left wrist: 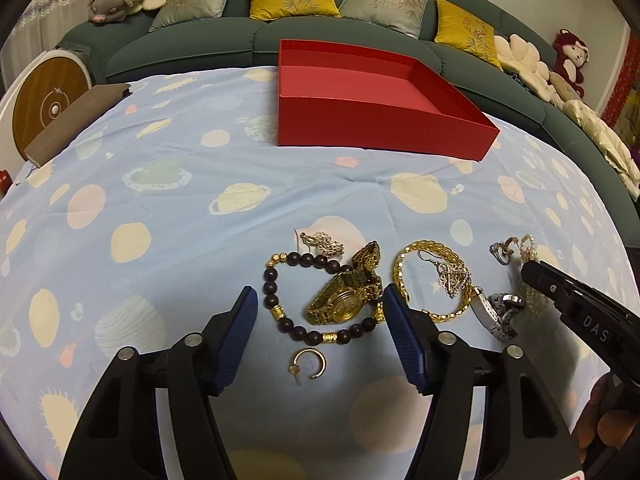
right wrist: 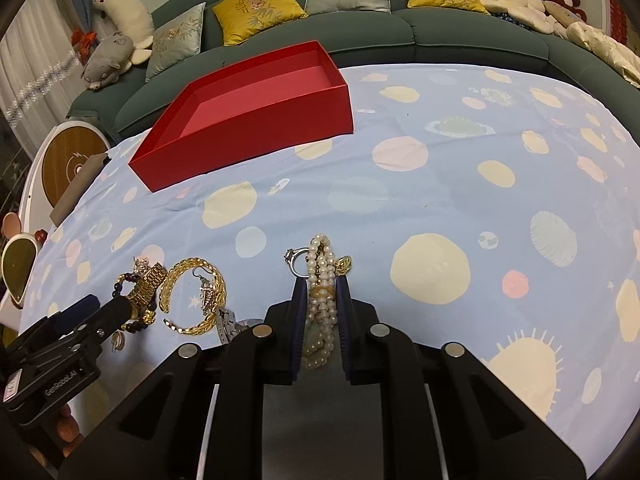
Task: Organize jewelry
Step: 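Grasp the pearl necklace with the right tool while the left tool approaches the gold watch, then grasp the gold watch with the left tool while the right tool holds the pearls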
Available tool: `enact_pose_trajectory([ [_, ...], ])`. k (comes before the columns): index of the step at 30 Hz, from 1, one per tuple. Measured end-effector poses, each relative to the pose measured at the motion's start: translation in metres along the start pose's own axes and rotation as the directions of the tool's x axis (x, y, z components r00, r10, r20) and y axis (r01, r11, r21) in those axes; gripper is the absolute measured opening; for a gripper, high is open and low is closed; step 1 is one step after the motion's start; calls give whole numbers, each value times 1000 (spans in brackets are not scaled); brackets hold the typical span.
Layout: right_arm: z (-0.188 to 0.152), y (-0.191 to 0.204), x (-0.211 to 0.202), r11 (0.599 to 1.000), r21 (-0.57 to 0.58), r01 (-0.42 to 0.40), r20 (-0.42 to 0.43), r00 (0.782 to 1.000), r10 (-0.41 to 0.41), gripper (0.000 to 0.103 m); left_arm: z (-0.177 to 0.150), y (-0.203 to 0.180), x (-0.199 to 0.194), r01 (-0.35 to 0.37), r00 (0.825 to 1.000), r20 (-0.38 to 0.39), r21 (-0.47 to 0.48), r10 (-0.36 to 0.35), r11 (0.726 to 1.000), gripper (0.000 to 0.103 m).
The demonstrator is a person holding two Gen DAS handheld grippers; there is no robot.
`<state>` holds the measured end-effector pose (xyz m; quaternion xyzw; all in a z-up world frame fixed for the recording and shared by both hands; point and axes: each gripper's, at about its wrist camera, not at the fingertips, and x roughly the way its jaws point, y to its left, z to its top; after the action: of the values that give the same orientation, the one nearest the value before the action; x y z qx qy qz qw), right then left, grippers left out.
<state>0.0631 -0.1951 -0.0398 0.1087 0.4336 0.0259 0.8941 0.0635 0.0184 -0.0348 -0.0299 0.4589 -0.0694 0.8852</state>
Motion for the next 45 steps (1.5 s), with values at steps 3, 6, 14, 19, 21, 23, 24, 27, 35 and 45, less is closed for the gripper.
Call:
enact_pose_trajectory([
  [3,1,-3,-4,1000,0,-11,2,1000,11,14,-1,-1,5,-4,1000,-1,14,4,1000,50],
  [6,2,-6,-4,1000,1,-16,-2,1000,16,14,-1,0,7,6,1000,-2,20,-6,1000,35],
  [14,1,-9,-7,1000,-3,-21,-2,1000,21,14,0,-5,-2,54,998,16,48,-55,997,7],
  [19,2,-12,-12,1000,2,-23,8,1000,23,14,-2,-7,-12,103,994,24,54,-105,993,3],
  [21,1,-12,-13,1000,3,-25,10,1000,25,14,-3,-9,-14,116,993,26,58,-118,992,3],
  [23,1,-11,-15,1000,0,-28,13,1000,28,14,-4,-10,-17,138,990,26,60,-140,989,3],
  [24,1,-10,-15,1000,0,-29,13,999,29,14,-4,-11,-18,147,989,26,60,-148,987,2],
  [27,1,-10,-16,999,-3,-31,15,999,32,14,-5,-15,-21,160,986,26,63,-162,985,2],
  [35,-4,-9,-10,1000,-7,-29,-14,999,29,14,-7,-12,-4,141,990,-24,12,-141,990,7],
  [45,-4,-10,-11,999,-12,-35,-20,999,35,14,0,-17,9,121,992,-29,-6,-121,993,27],
])
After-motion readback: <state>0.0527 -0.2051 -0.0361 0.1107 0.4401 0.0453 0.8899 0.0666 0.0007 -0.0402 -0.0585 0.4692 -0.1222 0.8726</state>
